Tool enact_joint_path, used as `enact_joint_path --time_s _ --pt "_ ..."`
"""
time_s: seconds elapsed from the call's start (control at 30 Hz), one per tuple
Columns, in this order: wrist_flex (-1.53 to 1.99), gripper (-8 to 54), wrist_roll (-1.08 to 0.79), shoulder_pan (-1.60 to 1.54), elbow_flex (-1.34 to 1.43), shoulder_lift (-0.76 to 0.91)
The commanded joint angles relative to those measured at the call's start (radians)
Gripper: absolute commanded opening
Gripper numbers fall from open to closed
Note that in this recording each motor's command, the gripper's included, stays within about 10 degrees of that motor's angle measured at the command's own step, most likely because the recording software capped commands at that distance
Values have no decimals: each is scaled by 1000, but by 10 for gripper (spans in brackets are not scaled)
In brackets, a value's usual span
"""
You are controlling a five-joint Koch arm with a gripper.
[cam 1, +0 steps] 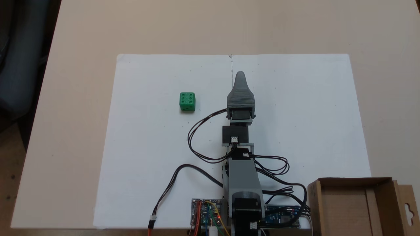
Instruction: Grasp a green dice and put it in the bin.
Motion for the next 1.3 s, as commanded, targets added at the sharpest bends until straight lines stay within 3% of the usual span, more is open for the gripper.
enact_joint_path --time_s 0.0,1.27 --pt "-8 432 -37 -21 66 110" --pt "58 434 -37 -34 66 109"
